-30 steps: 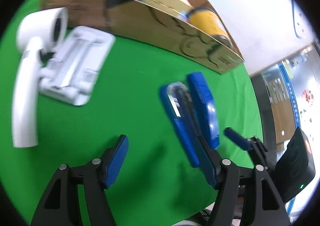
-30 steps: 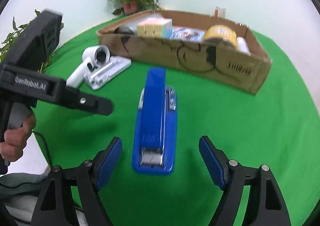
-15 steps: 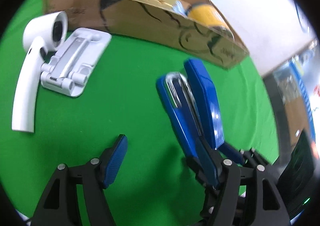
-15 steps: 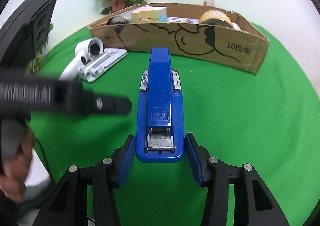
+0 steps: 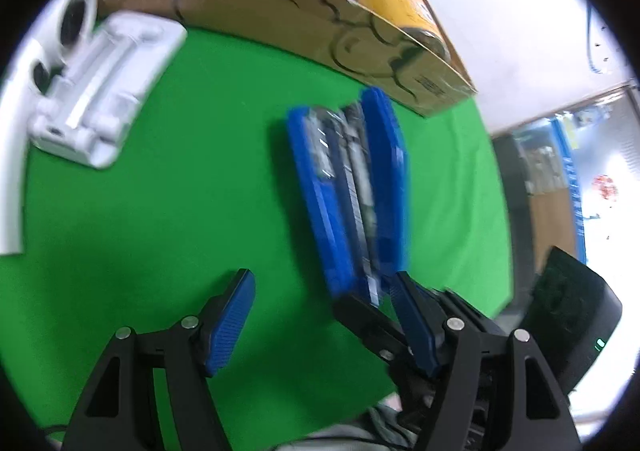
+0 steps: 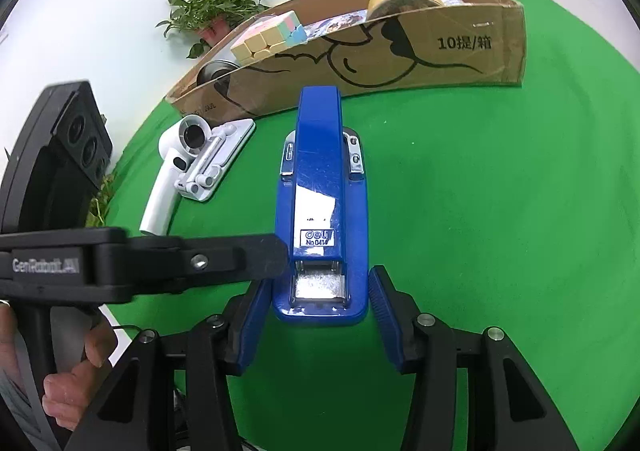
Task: Organize rigid objects
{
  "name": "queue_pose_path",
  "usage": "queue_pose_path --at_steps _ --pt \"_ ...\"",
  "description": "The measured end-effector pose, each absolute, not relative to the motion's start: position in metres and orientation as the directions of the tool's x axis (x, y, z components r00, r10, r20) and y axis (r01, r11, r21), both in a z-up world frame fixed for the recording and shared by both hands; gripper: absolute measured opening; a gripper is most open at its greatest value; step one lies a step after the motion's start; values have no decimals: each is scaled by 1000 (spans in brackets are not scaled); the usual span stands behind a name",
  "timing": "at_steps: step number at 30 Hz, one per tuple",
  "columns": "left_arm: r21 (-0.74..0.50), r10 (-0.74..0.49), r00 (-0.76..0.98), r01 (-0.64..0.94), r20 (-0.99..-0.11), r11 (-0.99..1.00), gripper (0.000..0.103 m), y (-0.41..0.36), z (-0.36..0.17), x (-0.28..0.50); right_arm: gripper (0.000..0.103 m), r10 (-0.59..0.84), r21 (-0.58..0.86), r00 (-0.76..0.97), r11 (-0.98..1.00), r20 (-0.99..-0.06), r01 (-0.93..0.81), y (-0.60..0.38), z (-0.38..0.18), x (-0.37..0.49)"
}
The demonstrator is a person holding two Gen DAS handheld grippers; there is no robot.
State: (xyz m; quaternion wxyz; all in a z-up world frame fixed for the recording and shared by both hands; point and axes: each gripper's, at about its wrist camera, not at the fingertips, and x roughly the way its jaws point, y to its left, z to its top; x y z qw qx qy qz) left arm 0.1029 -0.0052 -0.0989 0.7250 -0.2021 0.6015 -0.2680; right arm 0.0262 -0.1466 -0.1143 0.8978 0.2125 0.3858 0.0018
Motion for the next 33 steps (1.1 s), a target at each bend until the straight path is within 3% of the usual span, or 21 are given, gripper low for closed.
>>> queue_pose_path --at_steps 6,9,19,22,25,28,33 --pt "-591 -621 94 227 -778 774 67 -33 -100 96 48 195 403 689 902 -698 153 -138 -115 29" --pt "-557 -591 98 242 -800 794 46 -38 -100 99 47 191 384 685 913 -703 140 -133 -115 30" --pt "-546 -599 141 286 -789 787 43 -30 -94 99 48 142 313 694 941 -705 125 -126 -109 32" --pt "-546 -613 169 317 -772 775 35 -25 -82 96 48 126 294 704 948 -699 122 -125 -102 32" --pt "-534 -616 193 345 -764 771 34 -23 -72 93 48 139 318 714 940 -686 122 -127 -95 33" --pt "-540 -625 202 351 -754 765 28 -21 -68 97 40 114 286 730 951 -674 116 -125 -88 33" --pt "-546 -632 200 353 -749 760 28 -21 -69 99 40 109 274 724 955 -681 115 -122 -85 38"
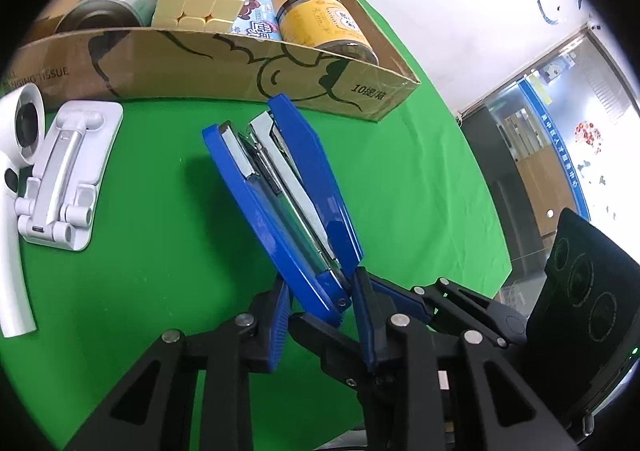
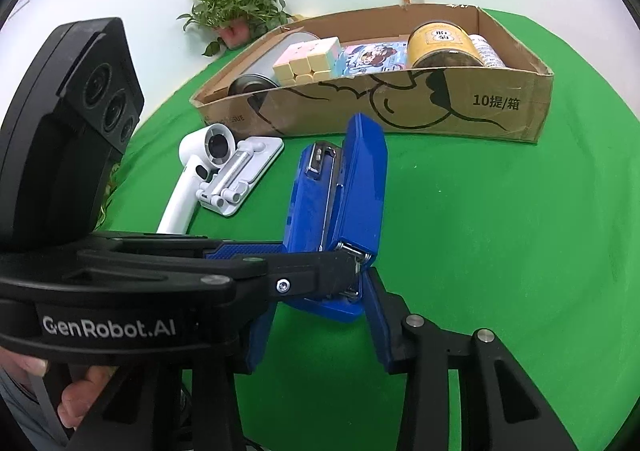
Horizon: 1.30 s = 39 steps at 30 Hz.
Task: Organize rigid objects
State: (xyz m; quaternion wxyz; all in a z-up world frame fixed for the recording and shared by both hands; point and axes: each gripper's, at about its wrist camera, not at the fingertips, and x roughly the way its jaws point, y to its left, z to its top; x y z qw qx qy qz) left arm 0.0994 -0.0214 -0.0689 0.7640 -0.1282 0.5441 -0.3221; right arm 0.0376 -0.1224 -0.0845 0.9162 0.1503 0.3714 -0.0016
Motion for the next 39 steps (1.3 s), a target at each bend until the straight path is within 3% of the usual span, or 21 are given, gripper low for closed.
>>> queue_pose_path --at_steps 12,13,15,17,19,21,28,30,33,36,38,39 --pt "-578 -685 257 384 -682 720 28 -12 -48 100 38 85 243 774 966 -628 91 -119 -65 31" --pt "-583 -690 258 384 -676 716 26 -12 -45 101 38 84 240 776 967 -625 89 -118 -63 31" --pt "-569 -682 273 392 -678 723 18 -12 -40 100 25 81 225 786 971 -613 75 -115 -57 29" --pt "-571 -701 289 421 -652 705 11 -12 -29 99 23 60 171 798 984 -600 54 -106 -50 26" --pt "-530 -687 290 464 -667 710 11 -18 -24 99 23 35 116 784 992 -620 47 -98 -50 29" --pt "-568 -701 242 441 -671 695 11 -15 -30 106 23 88 192 764 980 -639 48 -107 -58 34" --pt "-603 -688 202 354 -698 715 14 -2 -56 109 34 189 353 731 933 -656 76 -144 -83 17" --pt "-618 -695 175 345 -697 707 14 -3 -61 108 51 183 382 739 918 -648 107 -157 -84 9" --pt "-650 -730 169 353 -663 672 18 0 -56 106 54 189 420 741 897 -645 137 -169 -86 8" --pt "-659 -754 231 376 -615 652 34 11 -41 107 61 197 474 757 865 -622 164 -180 -85 10" --pt "-632 -726 301 360 -618 687 70 25 -36 109 68 193 496 765 849 -614 184 -184 -84 17" --pt "-625 -711 332 339 -621 704 74 32 -36 110 74 190 505 768 841 -611 194 -186 -82 21"
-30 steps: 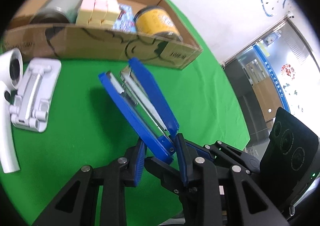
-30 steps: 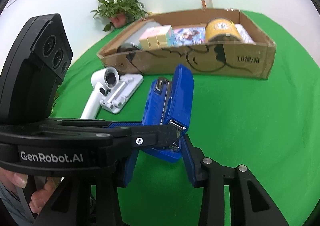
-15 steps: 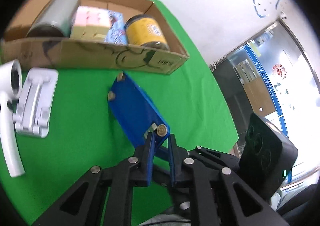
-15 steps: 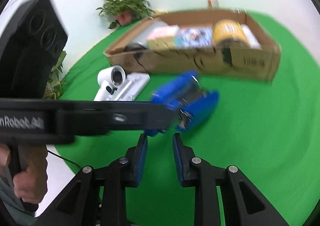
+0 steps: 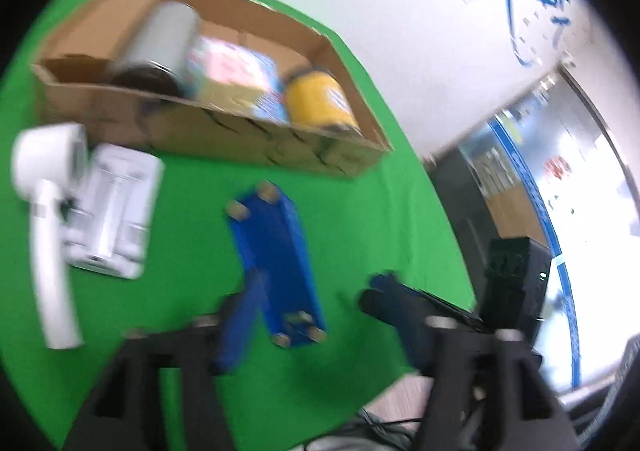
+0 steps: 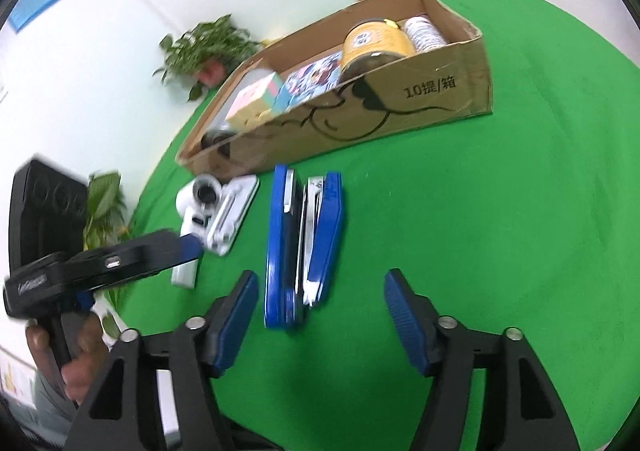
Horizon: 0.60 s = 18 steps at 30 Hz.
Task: Organize rigid objects
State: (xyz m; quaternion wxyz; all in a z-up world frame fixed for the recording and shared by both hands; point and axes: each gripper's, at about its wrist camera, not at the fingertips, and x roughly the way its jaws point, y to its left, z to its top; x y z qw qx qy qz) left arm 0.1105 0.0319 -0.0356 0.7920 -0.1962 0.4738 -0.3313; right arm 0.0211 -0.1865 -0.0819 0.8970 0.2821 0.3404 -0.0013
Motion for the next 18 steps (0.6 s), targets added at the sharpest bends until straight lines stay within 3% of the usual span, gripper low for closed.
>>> queue_pose_path --at_steps 2,7,10,13,14,18 --pt "-615 -675 370 283 -638 736 75 41 -40 117 82 188 501 769 844 -611 192 -183 -78 32" --pt "-613 -637 348 191 -688 767 75 44 -61 130 83 179 404 724 903 -666 148 -151 -80 63" --pt "-611 -632 331 180 -701 771 75 43 -71 131 68 160 339 684 931 -712 135 -133 -90 77" --pt "-599 -624 308 181 -718 780 75 38 -78 132 52 53 204 662 967 -748 153 -118 -98 84" --pt "-601 -625 303 180 -719 779 75 37 -79 132 42 26 173 650 971 -760 164 -117 -102 86" --pt "-613 -637 281 177 -718 770 75 32 -86 135 35 -42 84 639 983 -768 166 -110 -102 87"
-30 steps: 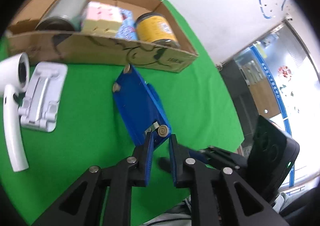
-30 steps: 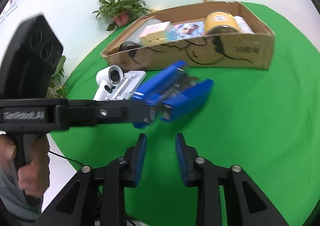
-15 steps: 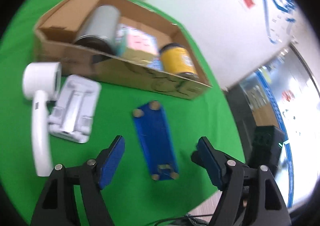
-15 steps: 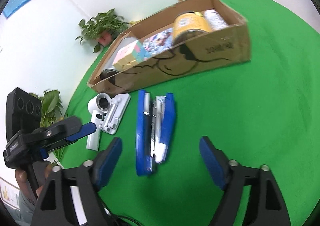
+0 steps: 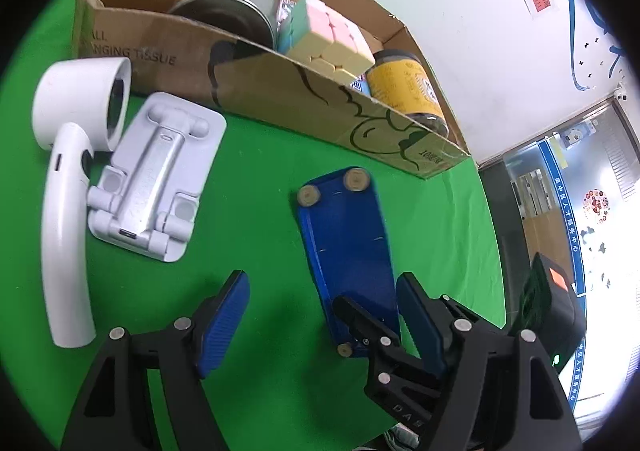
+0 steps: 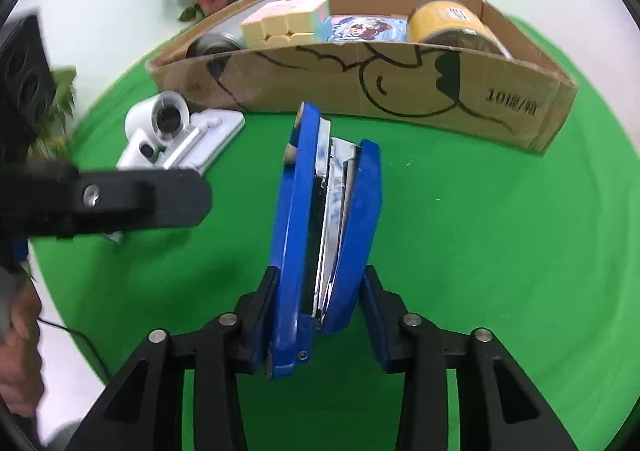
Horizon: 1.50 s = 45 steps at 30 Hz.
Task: Organize rigid objects
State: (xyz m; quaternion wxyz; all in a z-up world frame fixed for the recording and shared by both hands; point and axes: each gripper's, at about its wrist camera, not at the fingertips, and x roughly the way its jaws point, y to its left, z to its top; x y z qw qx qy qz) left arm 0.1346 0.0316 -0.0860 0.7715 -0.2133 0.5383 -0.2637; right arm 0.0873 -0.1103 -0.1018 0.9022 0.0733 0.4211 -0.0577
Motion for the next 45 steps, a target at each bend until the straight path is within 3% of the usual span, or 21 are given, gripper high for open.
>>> queue_pose_path --at_steps 5,10,17,18,20,26,36,45 --pt "-667 -685 200 160 -700 728 75 21 -102 144 33 -30 106 643 979 -766 173 -114 -95 84" --pt "-757 -767 98 129 -634 641 75 7 -115 146 31 79 254 632 948 -771 191 -135 -89 79" --pt "-756 -763 94 104 -640 646 77 -6 -121 147 30 267 470 626 864 -733 182 -149 -87 75" --pt "-752 -760 95 109 -643 650 75 -7 -122 147 30 287 494 627 851 -724 180 -150 -87 74" --pt "-716 -727 112 123 -678 687 61 -7 -120 145 30 309 518 630 837 -712 175 -151 -91 70" --pt "-702 -725 189 180 -662 689 60 -4 -90 141 30 268 480 678 865 -684 143 -143 -79 63" --pt "-649 -730 275 336 -625 683 59 -22 -11 185 31 116 366 817 923 -564 122 -163 6 55" --pt "-604 -689 214 348 -693 716 58 -49 3 279 31 17 332 816 918 -578 216 -197 44 132"
